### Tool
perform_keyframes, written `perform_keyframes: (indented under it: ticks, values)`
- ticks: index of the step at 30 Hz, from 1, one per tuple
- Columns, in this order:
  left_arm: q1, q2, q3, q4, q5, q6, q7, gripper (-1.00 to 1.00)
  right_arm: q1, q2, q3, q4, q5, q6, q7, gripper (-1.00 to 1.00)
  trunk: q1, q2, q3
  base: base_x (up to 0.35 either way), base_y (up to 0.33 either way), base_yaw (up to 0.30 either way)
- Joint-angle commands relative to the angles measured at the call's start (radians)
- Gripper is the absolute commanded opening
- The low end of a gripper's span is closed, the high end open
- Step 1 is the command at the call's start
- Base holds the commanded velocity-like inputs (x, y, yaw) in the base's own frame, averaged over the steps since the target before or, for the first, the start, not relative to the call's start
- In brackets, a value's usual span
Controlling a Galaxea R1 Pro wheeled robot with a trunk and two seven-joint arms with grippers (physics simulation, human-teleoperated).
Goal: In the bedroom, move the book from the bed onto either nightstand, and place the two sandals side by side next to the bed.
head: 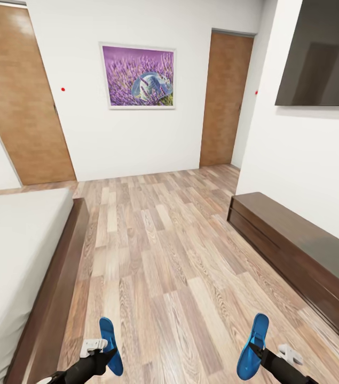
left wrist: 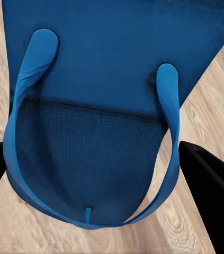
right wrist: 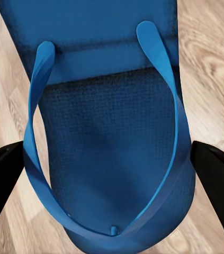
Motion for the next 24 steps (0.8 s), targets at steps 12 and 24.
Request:
perform_keyframes:
  ticks: [12, 24]
  values:
    - [-0.001, 0.0, -0.007, 0.0, 0.005, -0.006, -0.001, -1.0, -0.001, -0.001, -0.003, 0.0, -0.009, 0.011, 0.005, -1.0, 0.0, 0.0, -0.001, 0.023, 0.0, 0.003]
    - [-0.001, 0.0, -0.008, 0.0, 0.005, -0.006, -0.001, -1.0, -0.001, -0.002, -0.003, 0.0, -0.009, 0.011, 0.005, -1.0, 0.0, 0.0, -0.001, 0.002, 0.0, 0.253]
